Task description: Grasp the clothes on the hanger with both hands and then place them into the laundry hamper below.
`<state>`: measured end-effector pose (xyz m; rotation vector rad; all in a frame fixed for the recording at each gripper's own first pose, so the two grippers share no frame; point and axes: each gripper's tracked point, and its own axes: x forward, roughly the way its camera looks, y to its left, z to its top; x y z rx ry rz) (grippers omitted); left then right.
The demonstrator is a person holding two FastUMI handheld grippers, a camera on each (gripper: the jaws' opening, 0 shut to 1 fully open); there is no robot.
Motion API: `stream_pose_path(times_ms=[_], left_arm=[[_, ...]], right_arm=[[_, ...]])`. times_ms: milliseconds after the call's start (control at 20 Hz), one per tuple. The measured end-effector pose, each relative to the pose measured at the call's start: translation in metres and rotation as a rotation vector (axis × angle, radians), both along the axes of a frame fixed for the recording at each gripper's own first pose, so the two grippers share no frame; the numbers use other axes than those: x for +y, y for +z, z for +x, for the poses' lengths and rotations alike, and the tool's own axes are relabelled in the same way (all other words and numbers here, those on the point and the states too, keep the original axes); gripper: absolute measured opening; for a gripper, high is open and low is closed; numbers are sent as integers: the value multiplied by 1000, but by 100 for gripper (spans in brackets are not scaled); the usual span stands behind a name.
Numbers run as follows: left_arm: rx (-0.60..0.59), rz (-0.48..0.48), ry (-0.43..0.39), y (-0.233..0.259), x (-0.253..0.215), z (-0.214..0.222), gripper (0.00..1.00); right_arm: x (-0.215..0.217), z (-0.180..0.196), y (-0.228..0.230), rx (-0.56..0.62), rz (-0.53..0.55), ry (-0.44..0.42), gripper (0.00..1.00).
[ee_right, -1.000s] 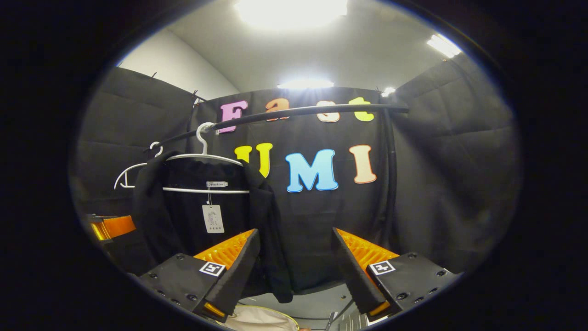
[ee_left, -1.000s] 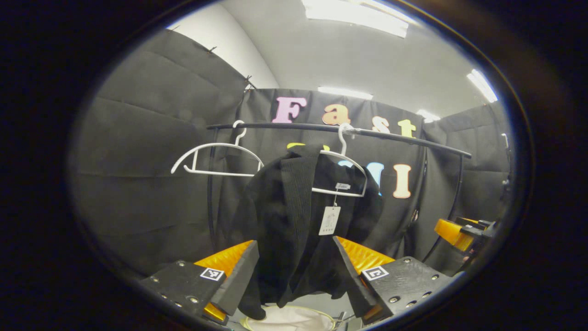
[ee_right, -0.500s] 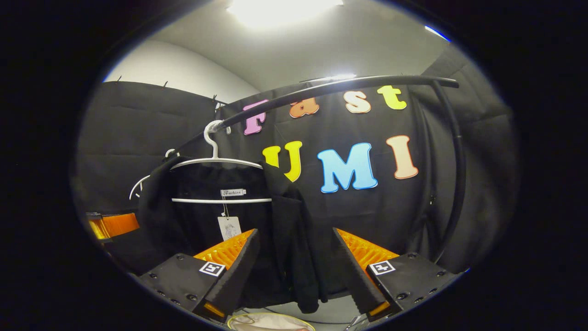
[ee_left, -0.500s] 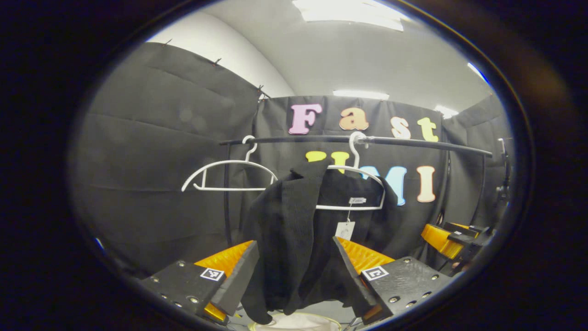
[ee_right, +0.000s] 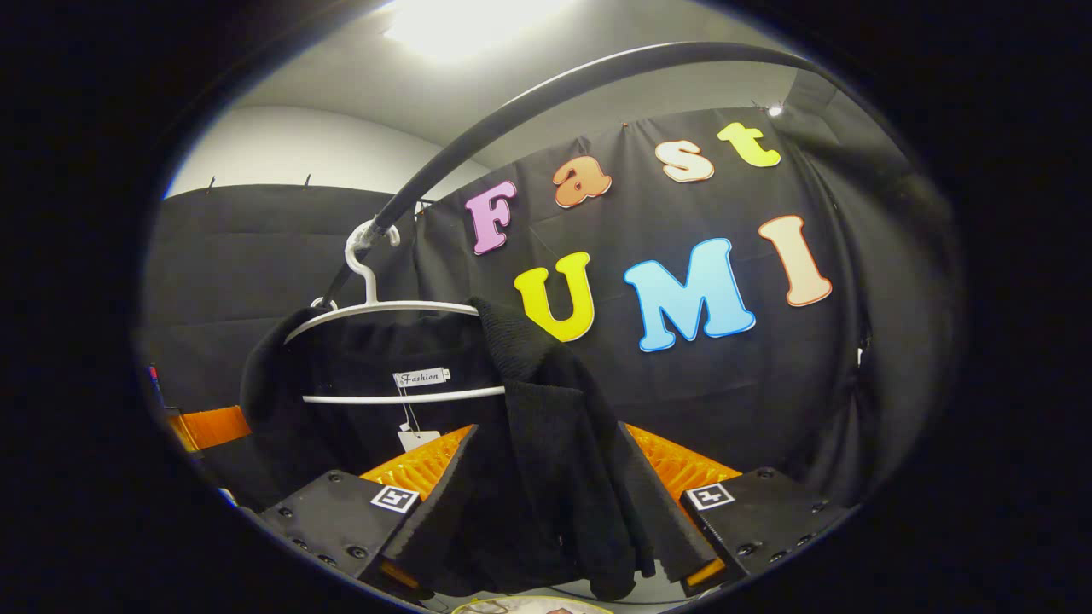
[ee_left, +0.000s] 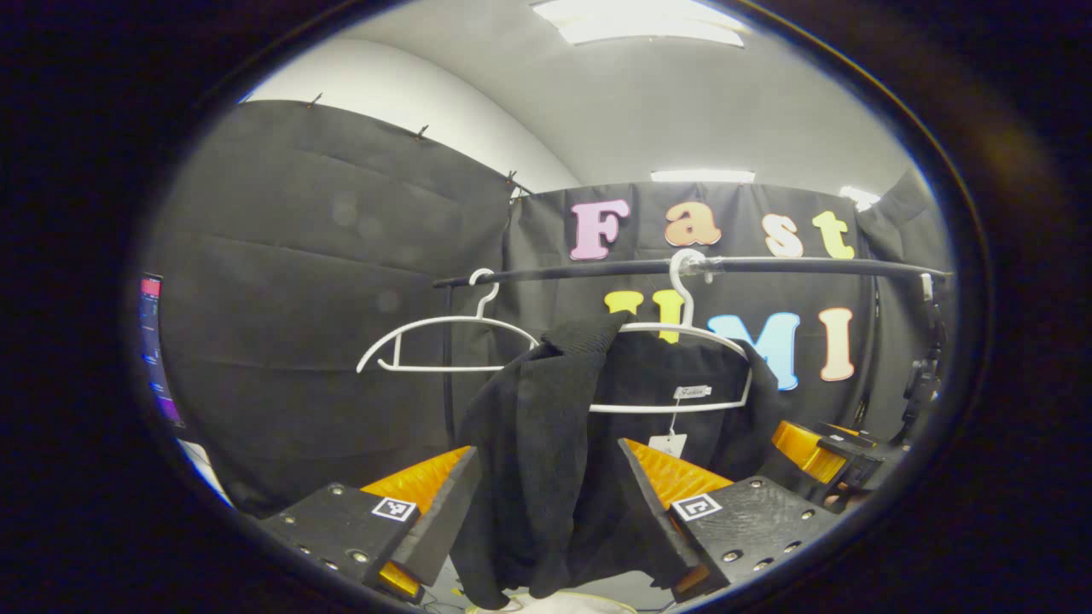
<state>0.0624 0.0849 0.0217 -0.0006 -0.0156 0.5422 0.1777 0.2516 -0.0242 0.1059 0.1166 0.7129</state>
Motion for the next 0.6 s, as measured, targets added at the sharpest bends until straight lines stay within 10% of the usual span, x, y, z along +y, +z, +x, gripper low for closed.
stream_pose_path(times_ms=[600], left_arm=[[21, 27, 95, -11, 35, 50, 92]], right_arm=[[42, 44, -21, 34, -19, 26, 98]])
